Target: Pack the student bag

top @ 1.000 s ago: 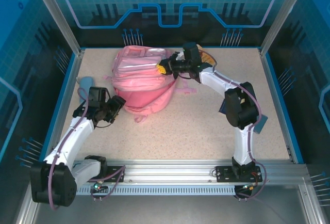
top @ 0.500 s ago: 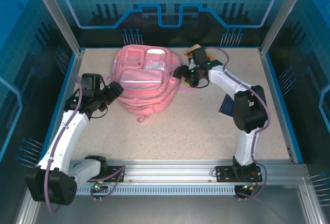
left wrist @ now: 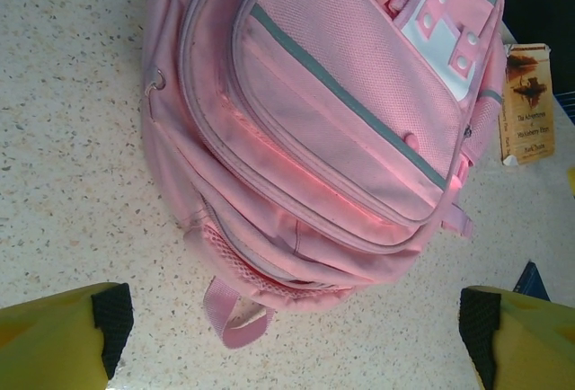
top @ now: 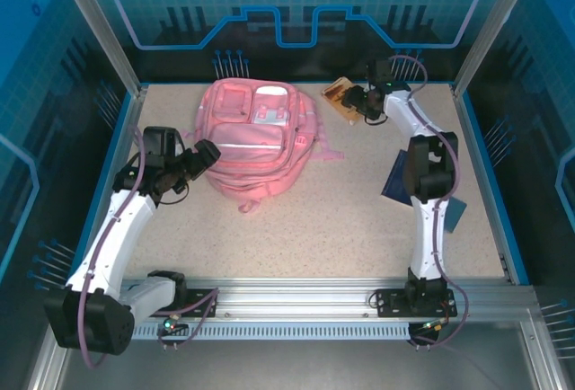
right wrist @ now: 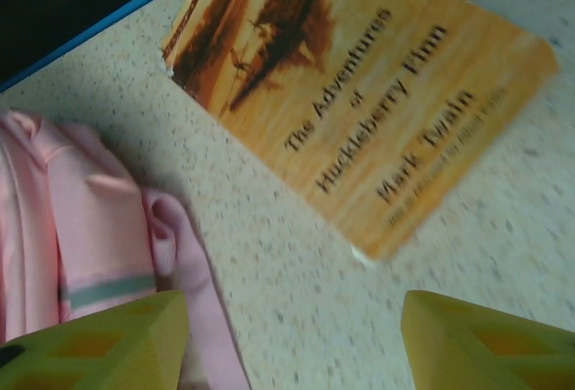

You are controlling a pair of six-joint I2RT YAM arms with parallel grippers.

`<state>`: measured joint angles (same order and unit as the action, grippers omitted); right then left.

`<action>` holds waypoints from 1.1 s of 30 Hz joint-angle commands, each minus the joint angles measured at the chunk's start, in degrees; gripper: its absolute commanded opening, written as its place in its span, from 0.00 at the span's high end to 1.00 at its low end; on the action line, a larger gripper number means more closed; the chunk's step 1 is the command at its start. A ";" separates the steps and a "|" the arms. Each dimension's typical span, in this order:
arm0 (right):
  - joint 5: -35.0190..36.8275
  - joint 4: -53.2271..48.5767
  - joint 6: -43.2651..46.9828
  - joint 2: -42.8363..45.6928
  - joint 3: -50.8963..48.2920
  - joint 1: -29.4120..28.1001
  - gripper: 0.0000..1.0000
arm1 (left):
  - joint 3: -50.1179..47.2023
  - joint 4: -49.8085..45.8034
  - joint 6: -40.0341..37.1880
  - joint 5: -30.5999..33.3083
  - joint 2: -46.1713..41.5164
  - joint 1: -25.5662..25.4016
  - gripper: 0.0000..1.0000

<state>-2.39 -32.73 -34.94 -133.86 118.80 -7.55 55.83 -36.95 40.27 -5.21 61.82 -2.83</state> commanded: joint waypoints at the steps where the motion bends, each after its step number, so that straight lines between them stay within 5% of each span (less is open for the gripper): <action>1: -2.33 -0.84 0.72 -6.78 8.57 0.72 0.38 | 1.56 1.44 -0.91 -2.06 0.85 0.11 0.04; 9: -4.38 -7.12 -1.83 -18.80 22.98 0.98 0.37 | 1.65 1.62 -0.21 -3.14 1.58 -0.18 0.03; 15: -5.89 -14.42 -4.85 -18.30 19.42 1.12 0.38 | 1.65 2.22 -0.08 -3.66 1.89 -0.81 0.02; 33: -5.26 -4.20 -7.11 14.66 -35.40 -4.15 0.35 | 1.43 5.65 1.69 -2.84 5.05 -8.51 0.01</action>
<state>-7.81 -32.82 -40.56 -121.95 92.09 -8.95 56.12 -32.71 40.62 -7.77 66.54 -9.93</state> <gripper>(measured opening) 0.652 0.986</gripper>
